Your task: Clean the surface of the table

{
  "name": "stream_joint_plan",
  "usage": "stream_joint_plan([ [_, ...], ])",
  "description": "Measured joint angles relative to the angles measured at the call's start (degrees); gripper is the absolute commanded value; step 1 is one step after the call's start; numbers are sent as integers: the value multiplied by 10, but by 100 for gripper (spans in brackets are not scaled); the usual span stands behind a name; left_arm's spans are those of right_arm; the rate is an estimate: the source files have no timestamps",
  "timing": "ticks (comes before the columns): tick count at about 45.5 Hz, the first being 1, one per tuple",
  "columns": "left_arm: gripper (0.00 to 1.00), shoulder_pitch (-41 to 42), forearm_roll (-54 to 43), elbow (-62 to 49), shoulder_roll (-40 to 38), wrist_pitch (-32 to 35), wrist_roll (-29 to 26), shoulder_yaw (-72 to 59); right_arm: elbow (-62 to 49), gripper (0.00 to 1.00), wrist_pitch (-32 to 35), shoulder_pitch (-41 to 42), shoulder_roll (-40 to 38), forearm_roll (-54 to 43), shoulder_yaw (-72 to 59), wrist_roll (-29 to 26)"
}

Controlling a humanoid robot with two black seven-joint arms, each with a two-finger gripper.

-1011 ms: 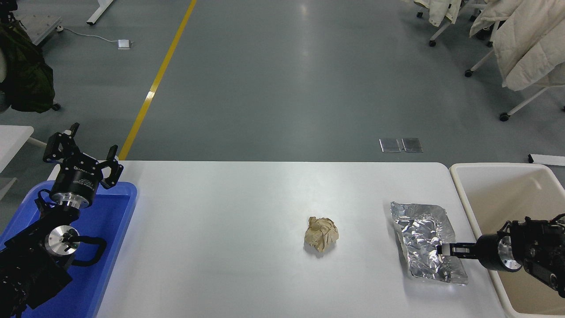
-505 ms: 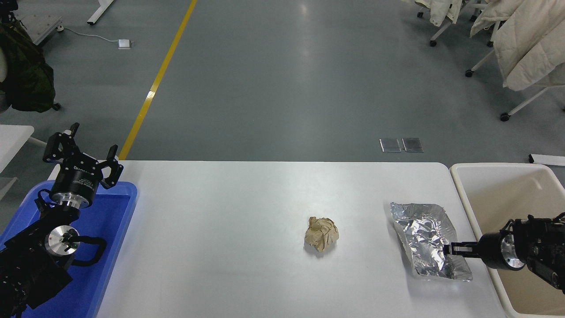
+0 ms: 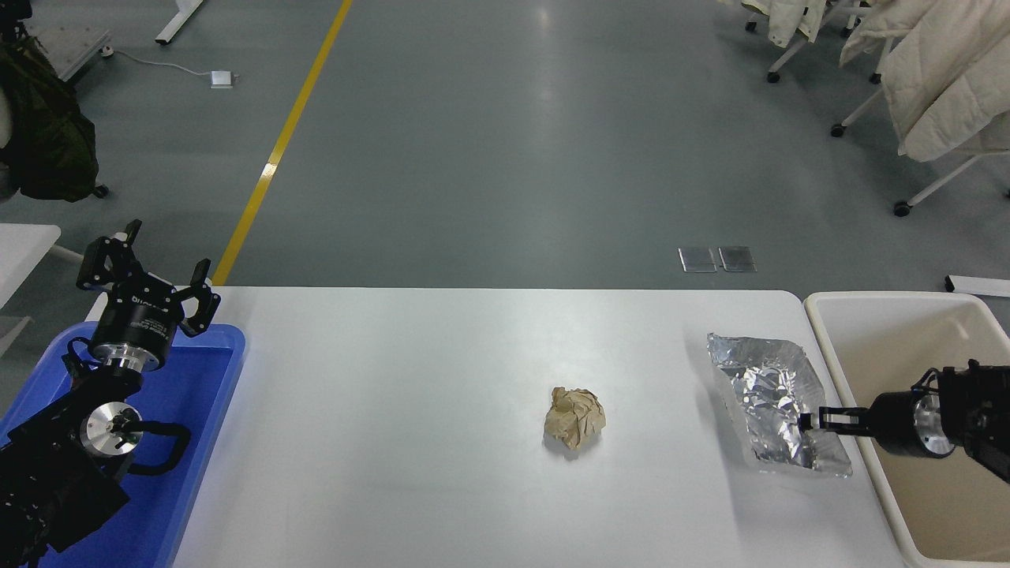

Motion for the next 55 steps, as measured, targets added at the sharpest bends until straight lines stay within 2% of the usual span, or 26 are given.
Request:
stream_joint_plan([
  [14, 100, 0, 0, 0, 0, 0, 0, 0, 21, 0, 61, 53, -49, 1, 31, 21],
  [27, 100, 0, 0, 0, 0, 0, 0, 0, 131, 0, 83, 102, -136, -7, 50, 19],
  [43, 100, 0, 0, 0, 0, 0, 0, 0, 316, 0, 89, 128, -249, -41, 137, -63],
  [55, 100, 0, 0, 0, 0, 0, 0, 0, 401, 0, 94, 132, -319, -88, 174, -89],
])
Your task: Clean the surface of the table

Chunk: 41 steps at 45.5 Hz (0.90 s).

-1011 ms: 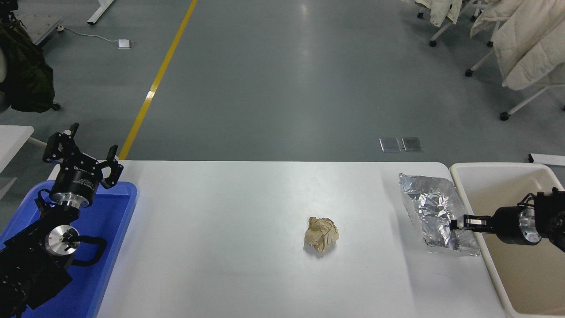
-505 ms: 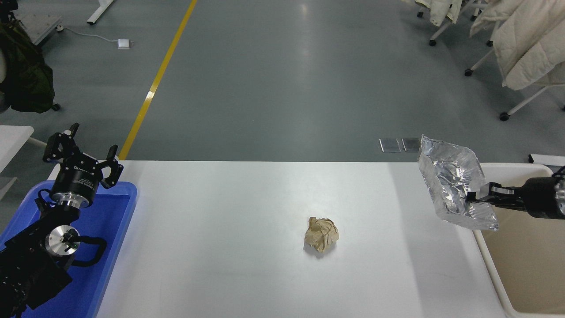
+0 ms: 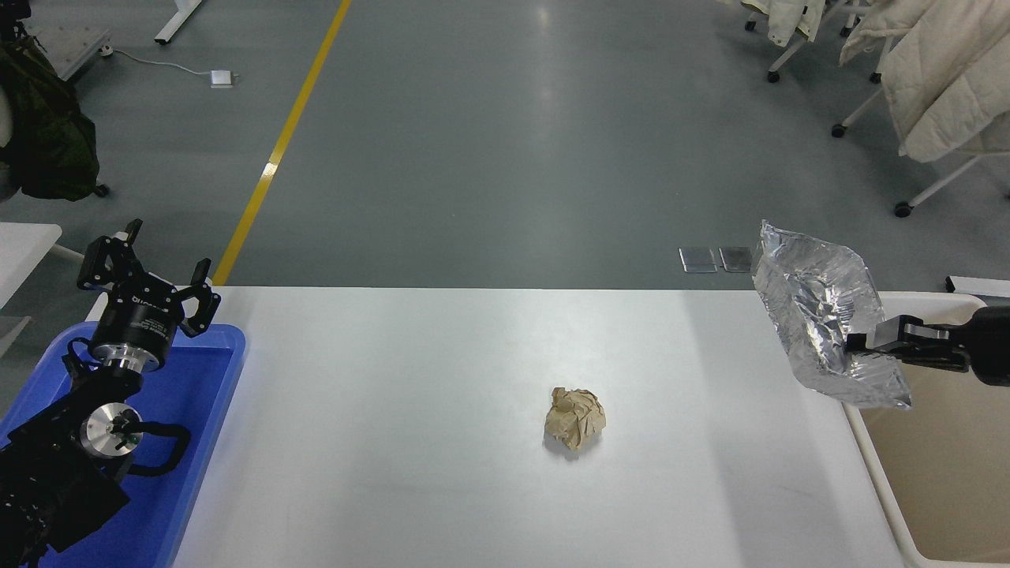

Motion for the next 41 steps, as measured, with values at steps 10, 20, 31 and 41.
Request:
stream_joint_plan([
  [10, 100, 0, 0, 0, 0, 0, 0, 0, 31, 0, 4, 0, -29, -23, 12, -7],
  [20, 100, 0, 0, 0, 0, 0, 0, 0, 19, 0, 5, -2, -30, -28, 17, -9],
  [31, 100, 0, 0, 0, 0, 0, 0, 0, -104, 0, 5, -6, 18, -15, 19, -9],
  [41, 100, 0, 0, 0, 0, 0, 0, 0, -291, 0, 0, -54, 105, 40, 15, -11],
])
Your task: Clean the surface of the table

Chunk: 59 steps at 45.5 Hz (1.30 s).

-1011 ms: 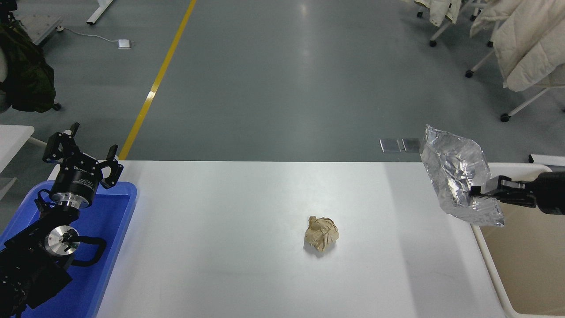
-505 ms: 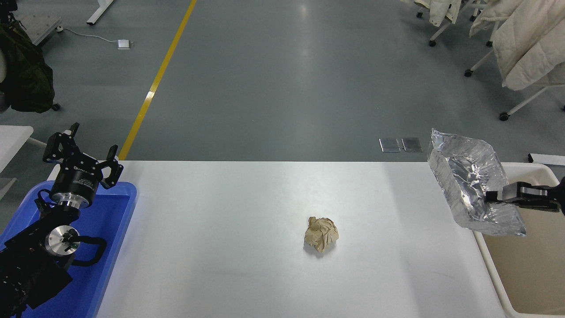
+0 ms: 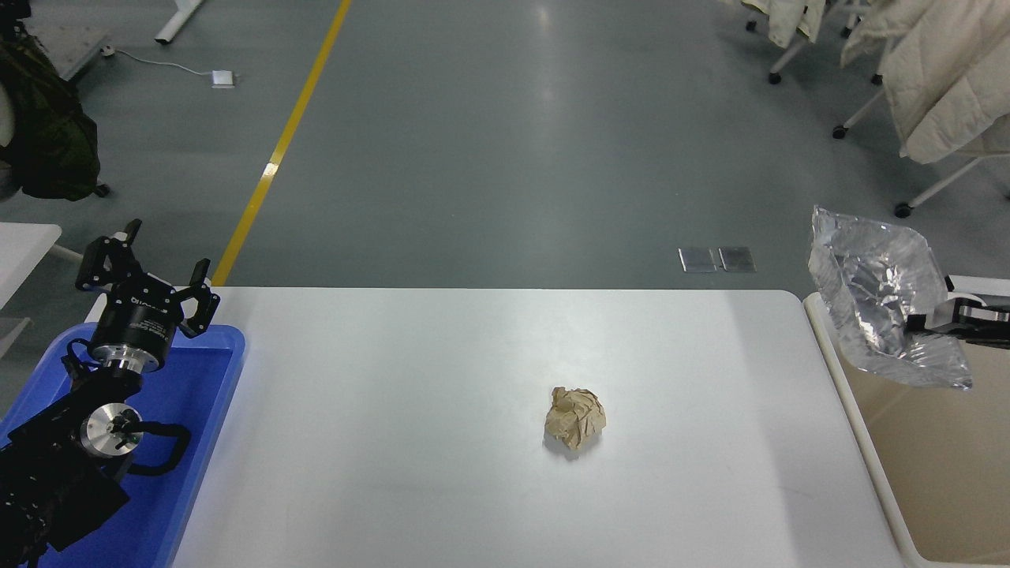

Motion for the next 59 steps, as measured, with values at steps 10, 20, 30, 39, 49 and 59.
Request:
stream_joint_plan([
  [10, 100, 0, 0, 0, 0, 0, 0, 0, -222, 0, -6, -84, 120, 81, -4, -2],
  [20, 100, 0, 0, 0, 0, 0, 0, 0, -355, 0, -58, -163, 211, 168, -5, -30],
  [30, 100, 0, 0, 0, 0, 1, 0, 0, -396, 0, -134, -222, 262, 242, -1, -110],
  [39, 100, 0, 0, 0, 0, 1, 0, 0, -409, 63, -178, -250, 299, 311, 2, -188],
  [49, 100, 0, 0, 0, 0, 1, 0, 0, -413, 100, -211, -267, 327, 372, 10, -237],
  [59, 100, 0, 0, 0, 0, 1, 0, 0, -414, 100, -225, -271, 334, 398, 14, -254],
])
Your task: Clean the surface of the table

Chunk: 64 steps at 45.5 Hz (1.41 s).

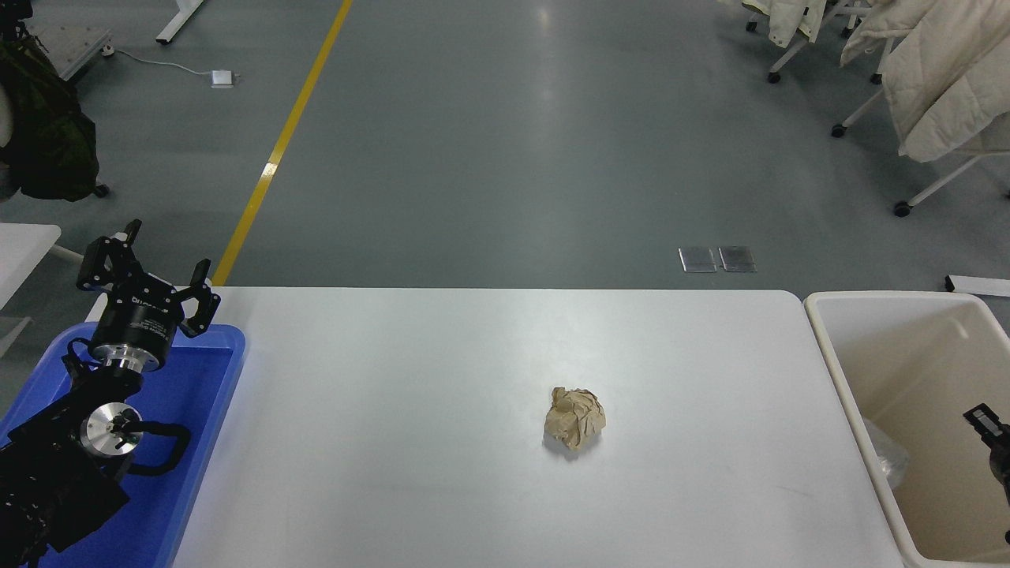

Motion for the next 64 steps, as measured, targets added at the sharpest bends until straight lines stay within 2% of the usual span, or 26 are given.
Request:
stream_joint_plan([
  [11, 100, 0, 0, 0, 0, 0, 0, 0, 54, 100, -6, 28, -42, 11, 15, -4],
  [17, 100, 0, 0, 0, 0, 0, 0, 0, 148, 100, -6, 52, -99, 13, 56, -2],
  [24, 100, 0, 0, 0, 0, 0, 0, 0, 299, 100, -4, 63, -170, 14, 164, 2],
  [34, 100, 0, 0, 0, 0, 0, 0, 0, 457, 100, 0, 54, -205, 13, 322, 4],
  [41, 100, 0, 0, 0, 0, 0, 0, 0, 506, 100, -3, 46, -164, 13, 430, 4],
  [49, 100, 0, 0, 0, 0, 0, 0, 0, 501, 100, -7, 36, -78, 12, 527, 10],
  [64, 100, 0, 0, 0, 0, 0, 0, 0, 461, 100, -5, 26, 52, 13, 634, 97],
])
